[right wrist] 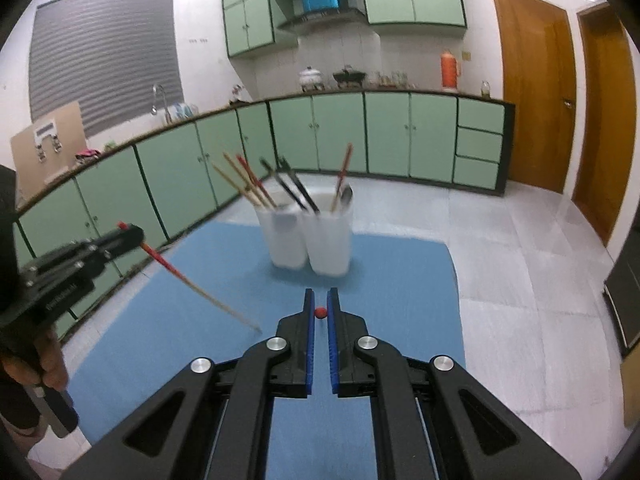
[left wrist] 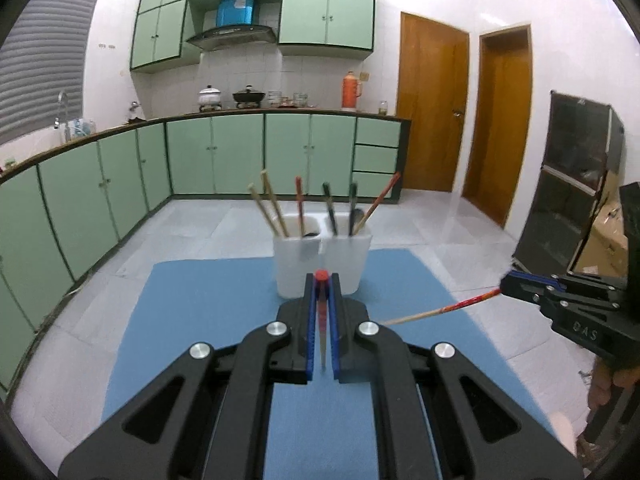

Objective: Organize utensils
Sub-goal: 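Lower both chopsticks into the white holder from above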

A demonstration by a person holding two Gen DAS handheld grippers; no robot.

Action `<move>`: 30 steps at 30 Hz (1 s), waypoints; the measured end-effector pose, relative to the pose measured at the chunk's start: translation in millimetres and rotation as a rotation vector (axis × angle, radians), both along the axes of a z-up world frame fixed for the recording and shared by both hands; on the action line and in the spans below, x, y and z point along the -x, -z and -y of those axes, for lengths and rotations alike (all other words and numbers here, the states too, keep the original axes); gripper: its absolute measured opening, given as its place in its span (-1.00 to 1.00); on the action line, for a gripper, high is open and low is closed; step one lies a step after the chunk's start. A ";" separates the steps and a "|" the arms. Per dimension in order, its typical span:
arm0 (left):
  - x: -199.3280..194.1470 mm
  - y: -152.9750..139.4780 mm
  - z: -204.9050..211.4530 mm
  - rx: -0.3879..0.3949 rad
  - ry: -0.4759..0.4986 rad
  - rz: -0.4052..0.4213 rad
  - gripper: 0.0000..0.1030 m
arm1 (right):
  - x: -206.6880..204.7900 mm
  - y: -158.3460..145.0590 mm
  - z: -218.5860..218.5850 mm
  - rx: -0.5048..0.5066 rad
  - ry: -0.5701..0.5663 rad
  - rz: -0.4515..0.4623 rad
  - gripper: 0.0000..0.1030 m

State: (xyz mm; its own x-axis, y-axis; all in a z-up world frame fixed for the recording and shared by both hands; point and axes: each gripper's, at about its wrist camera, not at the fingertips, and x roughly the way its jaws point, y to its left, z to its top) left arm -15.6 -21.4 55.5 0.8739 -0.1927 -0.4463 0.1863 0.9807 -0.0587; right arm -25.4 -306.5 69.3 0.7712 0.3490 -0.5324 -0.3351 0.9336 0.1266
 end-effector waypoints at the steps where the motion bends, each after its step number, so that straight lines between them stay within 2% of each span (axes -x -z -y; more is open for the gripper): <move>1: -3.3 -3.4 0.0 0.009 0.008 -0.004 -0.91 | -4.0 -5.8 -0.5 -0.005 -0.012 0.006 -0.89; 9: -24.1 -16.3 -7.5 0.070 0.044 -0.026 -0.90 | -34.4 -39.0 -10.0 -0.031 -0.109 0.019 -0.89; 13: -22.4 -30.9 -15.0 0.074 0.041 0.006 -0.90 | -41.2 -57.7 -14.1 -0.018 -0.137 0.052 -0.89; 17: -18.2 -55.0 -21.7 0.071 0.037 0.063 -0.91 | -42.3 -79.3 -14.1 0.004 -0.152 0.102 -0.89; 22: -14.8 -100.0 -25.3 0.062 0.027 0.185 -0.91 | -45.8 -112.7 -13.1 0.036 -0.148 0.178 -0.89; 28: -26.1 -152.2 -18.3 0.050 0.018 0.321 -0.90 | -55.7 -155.8 -19.6 0.065 -0.149 0.265 -0.89; 30: -35.1 -161.7 -13.8 0.041 0.013 0.343 -0.91 | -63.1 -165.9 -24.1 0.072 -0.149 0.278 -0.89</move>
